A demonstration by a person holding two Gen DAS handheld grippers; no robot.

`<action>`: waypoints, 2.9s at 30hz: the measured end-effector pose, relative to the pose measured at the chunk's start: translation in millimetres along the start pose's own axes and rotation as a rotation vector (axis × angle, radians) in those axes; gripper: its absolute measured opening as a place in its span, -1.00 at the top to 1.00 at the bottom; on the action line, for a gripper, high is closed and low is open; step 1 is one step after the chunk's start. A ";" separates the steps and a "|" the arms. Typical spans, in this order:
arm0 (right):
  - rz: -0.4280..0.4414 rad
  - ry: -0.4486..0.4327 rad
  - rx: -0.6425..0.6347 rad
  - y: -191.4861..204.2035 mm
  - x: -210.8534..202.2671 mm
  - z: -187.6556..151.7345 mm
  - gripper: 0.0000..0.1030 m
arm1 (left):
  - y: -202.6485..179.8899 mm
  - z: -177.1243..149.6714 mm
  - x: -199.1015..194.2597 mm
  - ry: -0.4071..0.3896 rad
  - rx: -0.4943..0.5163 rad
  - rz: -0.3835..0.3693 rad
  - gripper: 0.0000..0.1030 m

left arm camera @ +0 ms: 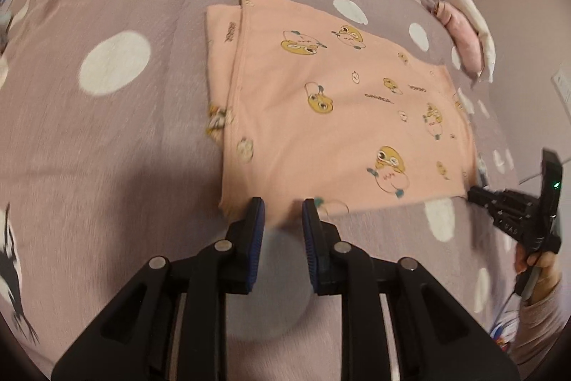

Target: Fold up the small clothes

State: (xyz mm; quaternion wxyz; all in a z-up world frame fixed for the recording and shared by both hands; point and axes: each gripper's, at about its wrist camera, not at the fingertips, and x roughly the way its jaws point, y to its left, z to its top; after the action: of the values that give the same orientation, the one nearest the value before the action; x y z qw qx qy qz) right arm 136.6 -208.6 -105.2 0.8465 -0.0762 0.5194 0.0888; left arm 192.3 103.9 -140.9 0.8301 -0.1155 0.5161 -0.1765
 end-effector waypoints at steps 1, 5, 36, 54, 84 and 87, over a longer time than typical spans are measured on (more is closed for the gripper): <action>0.036 0.004 0.025 -2.3 -3.5 -4.3 0.81 | 2.5 -3.6 -5.6 -0.004 -0.017 -0.012 0.49; 0.197 -0.054 0.140 -20.0 -22.5 -21.3 0.45 | 18.5 -9.7 -27.0 -0.067 -0.100 -0.027 -0.24; 0.548 -0.175 0.519 -76.3 32.2 21.8 0.37 | 48.3 64.9 48.7 0.039 -0.454 -0.393 0.62; 0.575 -0.095 0.505 -67.5 -42.2 -51.5 0.69 | 8.8 -31.0 -46.3 0.011 -0.358 -0.437 0.79; 0.231 -0.195 0.136 68.6 -39.3 -24.4 0.29 | 6.9 -85.6 -49.7 -0.030 -0.311 -0.175 -0.12; 0.255 -0.174 0.126 85.3 -22.2 -5.5 0.29 | 4.6 -83.9 -49.0 -0.029 -0.282 -0.136 -0.12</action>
State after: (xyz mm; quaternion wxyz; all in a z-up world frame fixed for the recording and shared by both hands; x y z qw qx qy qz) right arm 102.4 -128.5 -91.0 0.8733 0.0515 0.4541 0.1690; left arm 97.9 127.5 -139.6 0.7993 -0.2679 0.5147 -0.1564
